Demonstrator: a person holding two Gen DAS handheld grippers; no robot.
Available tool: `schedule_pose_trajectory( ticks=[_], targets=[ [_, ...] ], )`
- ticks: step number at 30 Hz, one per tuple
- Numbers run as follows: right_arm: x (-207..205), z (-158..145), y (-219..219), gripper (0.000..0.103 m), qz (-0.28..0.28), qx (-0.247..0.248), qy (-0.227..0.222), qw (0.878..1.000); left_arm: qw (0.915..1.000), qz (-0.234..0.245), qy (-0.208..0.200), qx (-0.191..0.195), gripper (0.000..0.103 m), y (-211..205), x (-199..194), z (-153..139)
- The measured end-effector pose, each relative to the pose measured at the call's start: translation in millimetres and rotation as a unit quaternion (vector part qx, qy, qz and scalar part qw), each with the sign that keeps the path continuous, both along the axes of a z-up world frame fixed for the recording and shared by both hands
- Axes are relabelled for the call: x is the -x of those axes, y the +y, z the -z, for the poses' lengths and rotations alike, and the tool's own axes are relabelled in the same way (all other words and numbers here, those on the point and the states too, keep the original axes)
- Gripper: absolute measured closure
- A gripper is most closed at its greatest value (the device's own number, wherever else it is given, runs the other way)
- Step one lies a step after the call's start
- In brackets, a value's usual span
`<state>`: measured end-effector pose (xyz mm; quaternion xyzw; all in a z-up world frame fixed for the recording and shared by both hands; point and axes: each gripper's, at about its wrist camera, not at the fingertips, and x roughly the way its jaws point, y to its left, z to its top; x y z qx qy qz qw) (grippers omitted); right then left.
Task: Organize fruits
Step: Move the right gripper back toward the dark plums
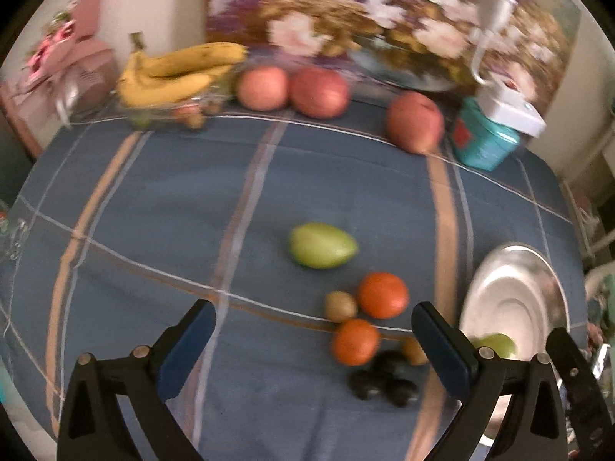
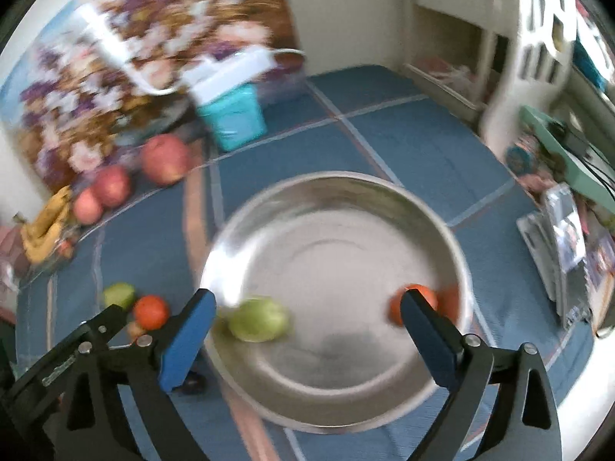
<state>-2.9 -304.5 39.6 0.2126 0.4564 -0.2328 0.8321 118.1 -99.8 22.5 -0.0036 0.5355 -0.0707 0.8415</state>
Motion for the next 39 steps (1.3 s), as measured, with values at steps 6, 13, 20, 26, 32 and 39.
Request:
schedule_pose_trajectory(
  ticks=[6, 13, 20, 26, 32, 39],
  targets=[
    [-8, -9, 34, 0.006, -0.028, 0.003, -0.025, 0.999, 0.9979, -0.043, -0.047, -0.015, 0.000, 46, 6, -3],
    [-21, -15, 73, 0.006, -0.087, 0.035, -0.013, 0.995, 0.9963, -0.056, -0.032, -0.056, 0.000, 77, 4, 0],
    [-21, -13, 91, 0.006, -0.129, 0.027, -0.036, 0.991, 0.9961, -0.074, -0.017, -0.044, 0.000, 87, 0, -6],
    [-20, -9, 89, 0.006, -0.133, 0.013, -0.052, 0.990, 0.9972, -0.068, -0.005, -0.030, 0.000, 91, -2, 0],
    [-23, 1, 88, 0.006, -0.137, -0.017, -0.049, 0.989, 0.9988, -0.049, 0.010, -0.006, 0.000, 86, -3, 5],
    [-25, 12, 93, 0.006, -0.150, -0.023, -0.015, 0.988, 0.9986, -0.038, 0.010, 0.037, 0.000, 87, -6, -1]
  ],
)
